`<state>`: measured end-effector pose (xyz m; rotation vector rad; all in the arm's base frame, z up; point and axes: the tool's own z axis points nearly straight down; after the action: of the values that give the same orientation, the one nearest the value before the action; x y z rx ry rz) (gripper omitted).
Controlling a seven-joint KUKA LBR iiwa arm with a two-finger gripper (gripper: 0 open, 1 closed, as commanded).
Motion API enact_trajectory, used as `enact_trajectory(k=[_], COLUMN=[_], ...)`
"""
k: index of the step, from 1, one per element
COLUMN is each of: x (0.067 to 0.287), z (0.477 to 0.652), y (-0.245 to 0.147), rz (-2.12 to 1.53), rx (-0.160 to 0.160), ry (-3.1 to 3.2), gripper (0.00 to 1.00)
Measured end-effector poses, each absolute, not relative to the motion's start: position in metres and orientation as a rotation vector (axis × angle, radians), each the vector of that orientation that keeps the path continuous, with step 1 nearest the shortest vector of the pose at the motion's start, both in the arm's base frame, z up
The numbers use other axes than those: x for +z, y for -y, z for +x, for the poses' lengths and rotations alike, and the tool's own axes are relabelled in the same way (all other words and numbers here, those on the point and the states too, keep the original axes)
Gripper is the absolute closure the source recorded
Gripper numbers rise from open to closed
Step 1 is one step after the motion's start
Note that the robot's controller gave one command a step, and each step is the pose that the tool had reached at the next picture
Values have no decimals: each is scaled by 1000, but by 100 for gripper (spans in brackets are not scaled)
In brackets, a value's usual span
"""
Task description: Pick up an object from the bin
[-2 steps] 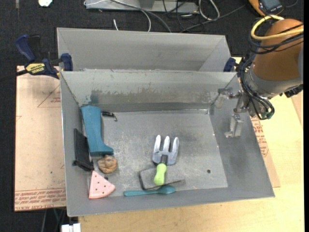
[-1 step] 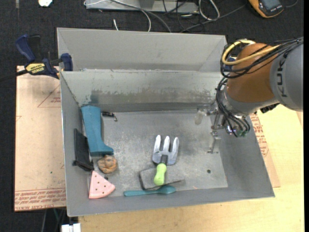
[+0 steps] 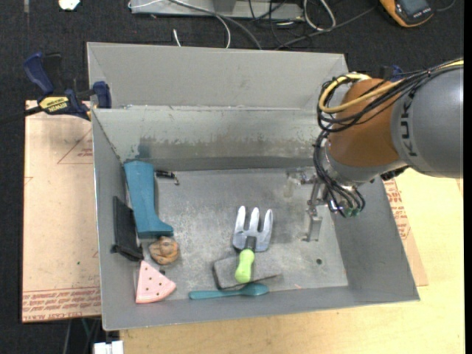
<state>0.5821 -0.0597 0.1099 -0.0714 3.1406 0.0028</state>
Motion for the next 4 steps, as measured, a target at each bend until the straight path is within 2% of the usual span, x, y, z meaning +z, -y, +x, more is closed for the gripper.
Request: enact_trajectory(k=[1, 2, 3, 4], x=[81, 112, 159, 167], z=[548, 538, 494, 490], y=[26, 13, -24, -36], rz=[-175, -385, -438, -523], rx=[1, -1, 8, 5], ry=[-3134, -3114, -3121, -3100], gripper=[0, 0, 0, 0])
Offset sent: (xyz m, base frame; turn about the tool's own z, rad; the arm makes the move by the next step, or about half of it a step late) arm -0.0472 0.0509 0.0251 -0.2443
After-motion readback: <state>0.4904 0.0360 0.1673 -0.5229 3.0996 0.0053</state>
